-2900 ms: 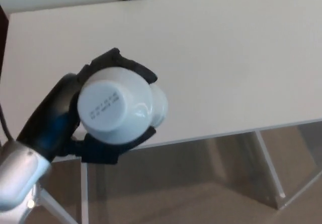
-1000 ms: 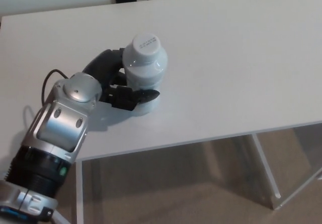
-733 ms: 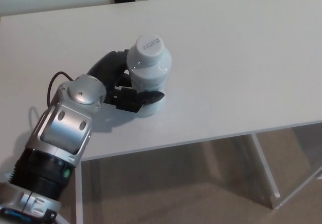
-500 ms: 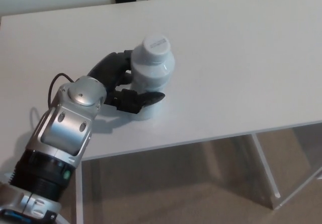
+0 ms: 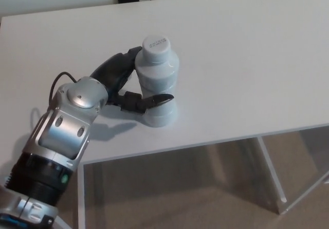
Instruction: The robot picks up a bottle from a person using its left hand and walk towards the table in frontand put the bottle on the table.
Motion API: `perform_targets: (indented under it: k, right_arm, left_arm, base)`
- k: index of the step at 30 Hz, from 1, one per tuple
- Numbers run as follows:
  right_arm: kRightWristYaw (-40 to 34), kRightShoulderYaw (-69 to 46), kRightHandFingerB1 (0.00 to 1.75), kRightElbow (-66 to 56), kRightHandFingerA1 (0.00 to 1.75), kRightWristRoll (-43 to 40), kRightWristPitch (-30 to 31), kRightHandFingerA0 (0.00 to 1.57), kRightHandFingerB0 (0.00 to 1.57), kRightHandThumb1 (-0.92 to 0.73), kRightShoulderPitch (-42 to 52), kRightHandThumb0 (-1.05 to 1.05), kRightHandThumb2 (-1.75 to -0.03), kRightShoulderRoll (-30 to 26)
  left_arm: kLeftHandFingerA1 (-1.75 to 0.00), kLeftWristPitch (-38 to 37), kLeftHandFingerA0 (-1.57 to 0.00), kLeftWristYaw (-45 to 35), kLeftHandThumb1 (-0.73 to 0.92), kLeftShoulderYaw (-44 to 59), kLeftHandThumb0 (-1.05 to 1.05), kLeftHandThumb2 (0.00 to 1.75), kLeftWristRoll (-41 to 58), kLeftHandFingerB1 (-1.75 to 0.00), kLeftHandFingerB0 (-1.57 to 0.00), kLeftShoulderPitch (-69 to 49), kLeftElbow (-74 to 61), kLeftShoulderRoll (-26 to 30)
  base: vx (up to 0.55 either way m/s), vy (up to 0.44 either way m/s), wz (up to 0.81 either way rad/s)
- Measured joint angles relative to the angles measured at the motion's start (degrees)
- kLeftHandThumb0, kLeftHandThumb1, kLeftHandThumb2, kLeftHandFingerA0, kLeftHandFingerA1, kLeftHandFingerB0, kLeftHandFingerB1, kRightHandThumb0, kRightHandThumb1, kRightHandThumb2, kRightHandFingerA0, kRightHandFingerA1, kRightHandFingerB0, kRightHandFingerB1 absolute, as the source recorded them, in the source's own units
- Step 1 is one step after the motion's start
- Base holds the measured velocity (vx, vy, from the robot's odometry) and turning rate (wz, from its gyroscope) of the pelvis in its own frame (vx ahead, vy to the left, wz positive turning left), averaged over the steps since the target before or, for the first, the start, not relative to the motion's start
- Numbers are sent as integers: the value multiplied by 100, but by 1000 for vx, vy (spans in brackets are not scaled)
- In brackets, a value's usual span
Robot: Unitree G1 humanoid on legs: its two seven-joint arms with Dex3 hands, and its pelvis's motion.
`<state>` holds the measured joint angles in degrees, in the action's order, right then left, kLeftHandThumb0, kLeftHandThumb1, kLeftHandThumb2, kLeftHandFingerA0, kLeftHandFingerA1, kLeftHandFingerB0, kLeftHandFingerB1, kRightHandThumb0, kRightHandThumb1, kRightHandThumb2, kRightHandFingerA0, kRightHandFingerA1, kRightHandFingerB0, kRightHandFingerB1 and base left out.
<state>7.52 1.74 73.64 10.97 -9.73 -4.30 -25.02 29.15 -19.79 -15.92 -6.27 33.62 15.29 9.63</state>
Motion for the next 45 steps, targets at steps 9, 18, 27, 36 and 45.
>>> perform_targets:
  k: [9, 18, 27, 36, 45]
  right_arm:
    - [-1, -9, 37, 2, 41, -15, -7, 64, 54, -64, -3, -41, -60, 0]
    - [0, -2, 38, -2, 42, -15, -21, 69, 55, -65, 9, -41, -60, 5]
    - [-87, 121, 38, 19, 42, 30, -33, 68, 56, -65, 135, -41, -60, 37]
    - [-88, 195, 38, 16, 42, 30, -58, 71, 55, -66, 154, -41, -61, 50]
    - [-88, 210, 39, 23, 43, 26, -61, 68, 55, -68, 169, -39, -61, 69]
  left_arm:
    - [0, -306, 0, -281, 42, -62, -79, 80, -17, 0, 0, -22, 52, 445]
    - [0, -427, 0, -802, 44, -24, -79, 79, -9, 0, 0, -51, 165, 1269]
    - [-8, -667, 0, -1183, 45, 649, -77, 81, 158, 0, 0, -1153, -269, 2050]
    - [-51, -698, -7, -1363, 12, 1503, -30, 79, 681, -49, -6, -3147, -2336, 1911]
    - [-37, -926, -49, -1719, 62, 2129, -70, 60, 1483, -34, -44, -4996, -4255, 1658]
  base:
    - [0, 0, 0]
    - [0, 0, 0]
    - [0, 0, 0]
    - [0, 0, 0]
    - [0, 0, 0]
